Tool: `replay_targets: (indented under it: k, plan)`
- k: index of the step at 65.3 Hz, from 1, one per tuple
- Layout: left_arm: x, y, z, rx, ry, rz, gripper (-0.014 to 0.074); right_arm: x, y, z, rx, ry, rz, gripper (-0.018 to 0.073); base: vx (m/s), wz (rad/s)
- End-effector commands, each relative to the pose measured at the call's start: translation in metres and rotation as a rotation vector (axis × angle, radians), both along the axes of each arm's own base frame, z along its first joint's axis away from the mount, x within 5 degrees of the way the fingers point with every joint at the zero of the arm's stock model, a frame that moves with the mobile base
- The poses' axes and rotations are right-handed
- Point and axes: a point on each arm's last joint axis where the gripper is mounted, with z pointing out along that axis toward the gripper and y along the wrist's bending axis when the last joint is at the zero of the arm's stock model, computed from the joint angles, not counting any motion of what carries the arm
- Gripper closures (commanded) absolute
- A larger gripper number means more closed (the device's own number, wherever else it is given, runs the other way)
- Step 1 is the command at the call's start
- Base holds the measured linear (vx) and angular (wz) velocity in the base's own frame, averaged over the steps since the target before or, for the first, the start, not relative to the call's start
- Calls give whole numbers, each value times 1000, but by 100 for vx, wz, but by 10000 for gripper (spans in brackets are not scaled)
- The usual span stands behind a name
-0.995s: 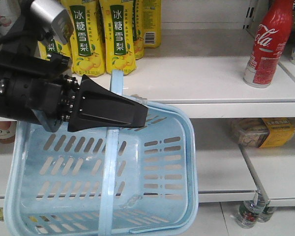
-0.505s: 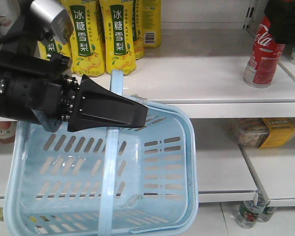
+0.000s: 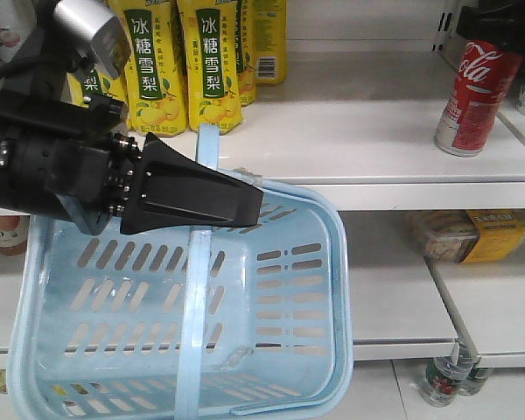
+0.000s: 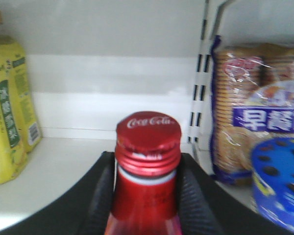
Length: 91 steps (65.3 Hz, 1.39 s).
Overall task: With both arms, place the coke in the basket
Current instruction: 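Lift the bottle off the shelf and carry it over the basket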
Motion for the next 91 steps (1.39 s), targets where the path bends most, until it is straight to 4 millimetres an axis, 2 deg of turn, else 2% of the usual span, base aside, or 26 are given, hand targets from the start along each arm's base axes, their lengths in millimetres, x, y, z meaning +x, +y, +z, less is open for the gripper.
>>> replay_targets:
  k: [1, 13, 21, 29, 35, 47, 65, 75, 91]
  plan:
    - [-9, 2, 24, -106, -62, 4, 603, -27, -6, 34, -12, -108, -15, 575, 0, 0]
    - [-9, 2, 24, -106, -62, 4, 603, -72, -24, 51, -15, -86, -137, 568, 0, 0]
    - [-9, 2, 24, -106, -62, 4, 603, -106, -30, 58, 12, -50, -135, 565, 0, 0]
    - [-9, 2, 24, -106, -62, 4, 603, -133, -21, 53, 35, 6, 3, 564, 0, 0]
    - [-9, 2, 24, -106, -62, 3, 603, -140, -7, 42, 96, 50, 167, 564, 0, 0]
    - [-9, 2, 24, -106, -62, 3, 603, -135, 22, 13, 190, 86, 474, 564, 0, 0]
    - [-9, 2, 24, -106, -62, 3, 603, -97, 54, -17, 341, 158, 779, 564, 0, 0]
    - [-9, 2, 24, -106, -62, 3, 603, -79, 62, -33, 360, 242, 836, 563, 0, 0]
    - [-9, 2, 24, -106, -62, 3, 603, -66, 69, -50, 364, 329, 904, 563, 0, 0]
